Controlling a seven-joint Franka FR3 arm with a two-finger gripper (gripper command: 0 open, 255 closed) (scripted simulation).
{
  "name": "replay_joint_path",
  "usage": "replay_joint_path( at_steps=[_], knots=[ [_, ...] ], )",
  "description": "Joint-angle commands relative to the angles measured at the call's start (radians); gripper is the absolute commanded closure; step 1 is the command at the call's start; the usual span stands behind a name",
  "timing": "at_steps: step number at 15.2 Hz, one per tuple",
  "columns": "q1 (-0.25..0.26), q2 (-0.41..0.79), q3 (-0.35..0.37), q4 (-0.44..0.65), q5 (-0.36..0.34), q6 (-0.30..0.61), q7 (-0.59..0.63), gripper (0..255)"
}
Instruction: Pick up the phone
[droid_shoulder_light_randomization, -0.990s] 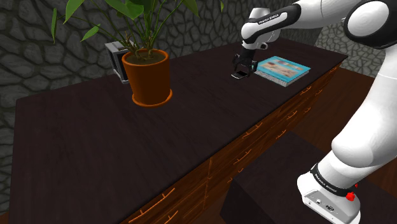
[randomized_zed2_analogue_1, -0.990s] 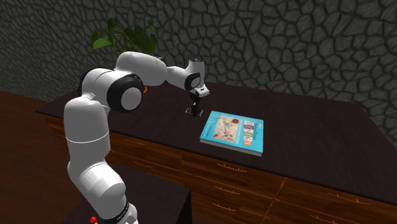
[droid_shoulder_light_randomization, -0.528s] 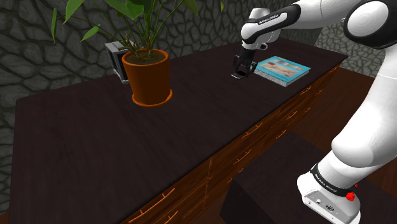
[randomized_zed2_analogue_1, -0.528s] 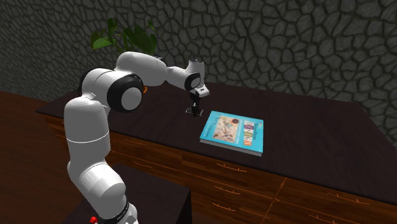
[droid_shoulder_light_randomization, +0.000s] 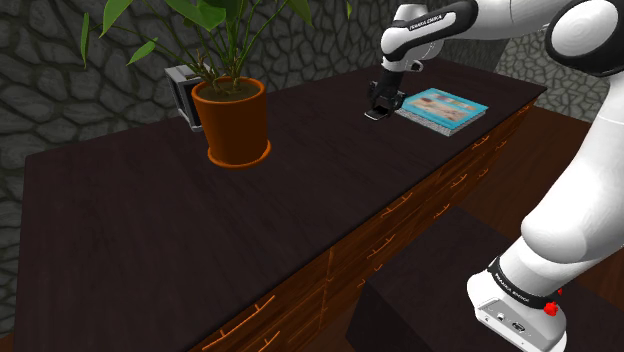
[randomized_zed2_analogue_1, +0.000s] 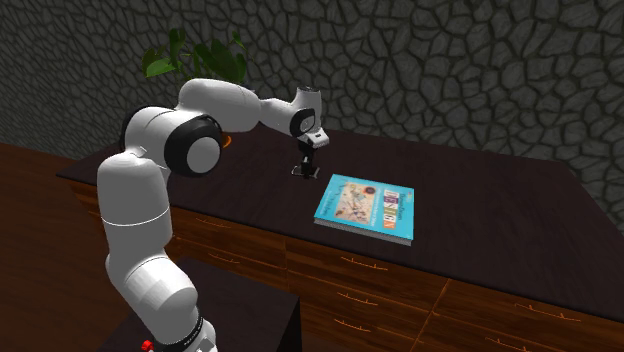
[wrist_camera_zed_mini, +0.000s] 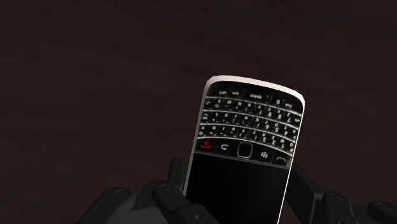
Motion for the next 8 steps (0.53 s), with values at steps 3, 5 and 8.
replay_joint_path(
  at_steps=[3,5,8],
  knots=[
    [0.0,-0.013,0.0,0.034,-0.001,-0.048,0.002,255],
    [-0.001,-0.02,0.0,0.053,-0.001,-0.073,0.003,255],
    [-0.001,-0.028,0.0,0.083,-0.001,-0.111,0.004,255]
  ],
)
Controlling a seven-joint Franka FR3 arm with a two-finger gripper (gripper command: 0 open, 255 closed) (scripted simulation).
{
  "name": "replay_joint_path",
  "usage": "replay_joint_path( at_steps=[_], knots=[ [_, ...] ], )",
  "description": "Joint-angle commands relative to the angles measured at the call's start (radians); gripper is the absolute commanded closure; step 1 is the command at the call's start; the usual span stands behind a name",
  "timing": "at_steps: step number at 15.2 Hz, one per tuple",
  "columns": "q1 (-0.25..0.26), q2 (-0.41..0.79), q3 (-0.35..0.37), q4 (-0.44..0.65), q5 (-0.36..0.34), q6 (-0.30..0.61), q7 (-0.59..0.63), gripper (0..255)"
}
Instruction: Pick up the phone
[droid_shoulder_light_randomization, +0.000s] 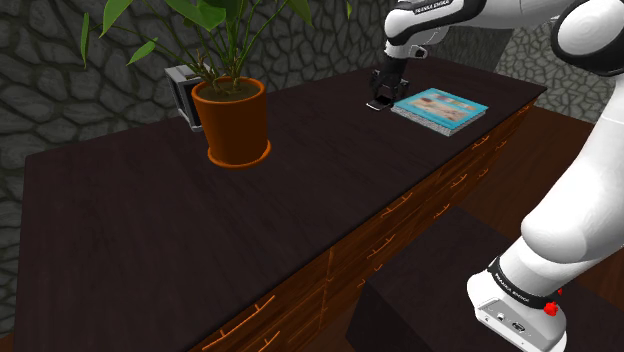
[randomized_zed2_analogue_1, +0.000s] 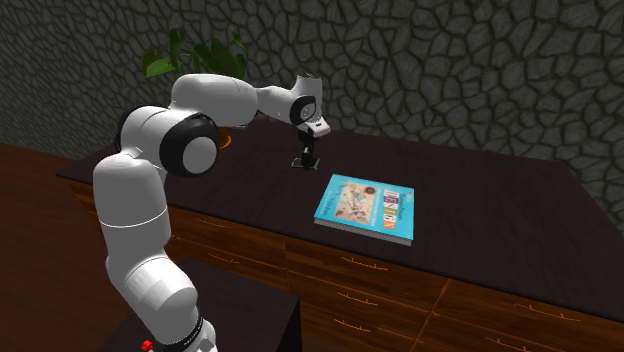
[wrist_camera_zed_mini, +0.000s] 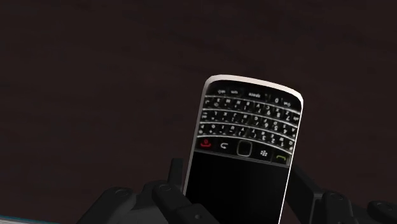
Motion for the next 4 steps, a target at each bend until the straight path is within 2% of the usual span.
replay_joint_path(
  at_steps=[1,4],
  knots=[
    [0.001,-0.007,0.001,0.021,-0.001,-0.028,0.003,255],
    [0.001,-0.009,0.001,0.033,-0.001,-0.043,0.004,255]
  ],
)
